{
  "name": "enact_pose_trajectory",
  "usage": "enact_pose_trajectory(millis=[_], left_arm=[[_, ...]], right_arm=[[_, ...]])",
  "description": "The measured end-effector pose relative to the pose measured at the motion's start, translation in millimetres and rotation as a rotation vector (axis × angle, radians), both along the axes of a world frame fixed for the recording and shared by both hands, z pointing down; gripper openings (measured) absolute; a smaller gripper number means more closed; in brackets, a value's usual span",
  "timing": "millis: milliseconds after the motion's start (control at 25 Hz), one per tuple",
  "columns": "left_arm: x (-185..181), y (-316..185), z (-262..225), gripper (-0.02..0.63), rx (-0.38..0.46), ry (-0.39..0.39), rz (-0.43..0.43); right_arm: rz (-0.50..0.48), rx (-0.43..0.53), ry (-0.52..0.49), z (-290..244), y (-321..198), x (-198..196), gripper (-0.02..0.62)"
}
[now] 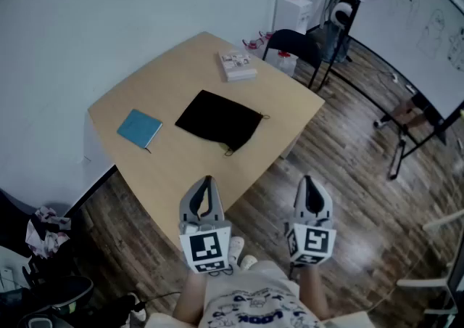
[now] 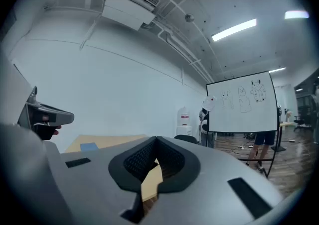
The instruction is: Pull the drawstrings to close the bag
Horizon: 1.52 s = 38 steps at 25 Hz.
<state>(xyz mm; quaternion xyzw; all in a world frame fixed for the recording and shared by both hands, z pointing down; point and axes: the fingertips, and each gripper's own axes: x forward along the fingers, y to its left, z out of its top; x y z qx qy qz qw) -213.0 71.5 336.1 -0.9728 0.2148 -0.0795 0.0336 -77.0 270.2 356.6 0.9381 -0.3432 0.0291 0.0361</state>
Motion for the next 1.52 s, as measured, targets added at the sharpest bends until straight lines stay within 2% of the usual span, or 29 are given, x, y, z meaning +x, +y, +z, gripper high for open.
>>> enact_pose_trajectory(millis=[200,360,560,680,1080,1520], left_arm=[[9,0,-2,0.000,-0.043,0.028,-0.005],[16,-4,0,0.000,-0.010,0.006,0.014],[29,-10,3,0.000,-0.063,0.025,0.017],[39,-17,8,0.000,-0.073,0.017,0.023],[83,-58,28,0.000,-0.031,-0.036,0.064],[128,-96,55,0.000,-0.073,-0.089,0.045]], right_arm=[[-0.012,0.000,0.022,-5,-3,8,0.000],[-0.006,0.000,0.016,-3,-6,15,0.000],[0.006,0.012,0.013,-2,-14,23,0.000],[0.003,0.004,0.013,1,-24,32,0.000],[0.035,0.004,-0.028,21,-62,74,0.000],[0.013,-0.044,-0.067,39,-102,126,0.002]])
